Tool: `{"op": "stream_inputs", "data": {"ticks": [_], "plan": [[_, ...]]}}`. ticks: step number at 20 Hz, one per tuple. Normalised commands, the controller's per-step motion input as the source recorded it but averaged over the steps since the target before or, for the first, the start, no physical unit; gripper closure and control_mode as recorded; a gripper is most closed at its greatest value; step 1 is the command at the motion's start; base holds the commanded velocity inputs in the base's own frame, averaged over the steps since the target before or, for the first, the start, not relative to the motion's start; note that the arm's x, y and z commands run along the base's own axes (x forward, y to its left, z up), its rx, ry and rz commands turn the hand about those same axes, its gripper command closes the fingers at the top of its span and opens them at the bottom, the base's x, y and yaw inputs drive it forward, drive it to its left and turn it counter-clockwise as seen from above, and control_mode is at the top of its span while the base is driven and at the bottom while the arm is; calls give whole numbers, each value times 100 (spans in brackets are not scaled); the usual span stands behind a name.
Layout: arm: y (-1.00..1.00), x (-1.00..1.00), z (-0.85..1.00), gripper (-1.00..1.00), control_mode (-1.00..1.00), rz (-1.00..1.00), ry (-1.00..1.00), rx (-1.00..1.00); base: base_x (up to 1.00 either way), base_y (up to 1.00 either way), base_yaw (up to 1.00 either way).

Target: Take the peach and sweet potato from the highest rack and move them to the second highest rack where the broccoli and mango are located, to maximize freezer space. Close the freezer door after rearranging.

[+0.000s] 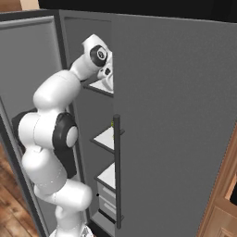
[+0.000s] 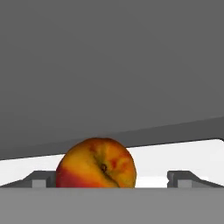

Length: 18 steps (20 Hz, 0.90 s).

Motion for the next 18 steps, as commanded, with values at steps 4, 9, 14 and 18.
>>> {"op": "stream_inputs", "data": {"ticks": [4,9,14,18], "plan": [[-6,16,-16,-100,-100,0,-4,3,0,0,0],[-8,5,-31,-100,-100,0,-1,0,0,0,0],[-12,0,-39,100,-100,2,-3,0,0,0,0],[-5,0,-35,100,-100,1,-6,0,0,0,0]]}}
